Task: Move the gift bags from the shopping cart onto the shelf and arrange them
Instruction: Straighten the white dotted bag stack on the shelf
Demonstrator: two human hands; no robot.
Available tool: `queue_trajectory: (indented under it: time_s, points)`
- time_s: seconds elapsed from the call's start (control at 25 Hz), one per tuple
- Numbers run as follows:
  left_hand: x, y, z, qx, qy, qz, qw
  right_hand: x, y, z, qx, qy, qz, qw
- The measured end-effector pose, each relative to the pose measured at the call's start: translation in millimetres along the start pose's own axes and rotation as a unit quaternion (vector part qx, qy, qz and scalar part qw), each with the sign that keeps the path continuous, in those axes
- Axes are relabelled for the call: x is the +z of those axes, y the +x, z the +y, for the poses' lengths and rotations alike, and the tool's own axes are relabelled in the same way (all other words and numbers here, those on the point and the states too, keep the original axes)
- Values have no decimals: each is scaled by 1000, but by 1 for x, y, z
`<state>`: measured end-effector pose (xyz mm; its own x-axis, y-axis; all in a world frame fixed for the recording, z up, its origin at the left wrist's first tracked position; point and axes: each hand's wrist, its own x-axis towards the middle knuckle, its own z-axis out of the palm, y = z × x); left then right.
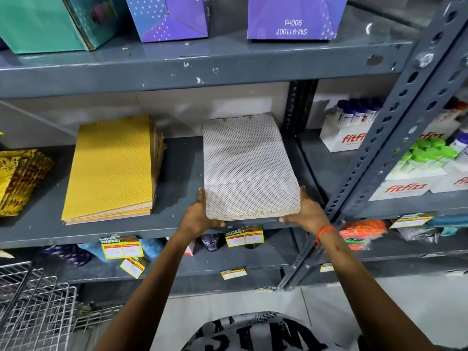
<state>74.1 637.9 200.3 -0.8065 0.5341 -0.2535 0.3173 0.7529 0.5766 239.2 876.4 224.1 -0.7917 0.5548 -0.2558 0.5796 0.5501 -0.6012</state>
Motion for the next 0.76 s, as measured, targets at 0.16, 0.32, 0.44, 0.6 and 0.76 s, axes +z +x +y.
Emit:
queue_trajectory:
  time_s: [0.16,0.32,0.44,0.6,0.76]
  points:
    - [-8,1,-3,13,2,10,1000,-6,0,-2,-17,-33,30,999]
    - [-13,-4,-4,48,-25,25,998,-8,-2,-4,-13,-38,32,999]
    - [-18,-5,-7,66,-82,-4,994,-4,-2,-5,-1,-30,34,999]
    - [-23,-6,-7,72,-78,7,994,-2,-3,-8,11,-46,51,998]
    - [-22,-4,-7,64,-60,-1,996,-1,-5,-9,12,-63,59,996]
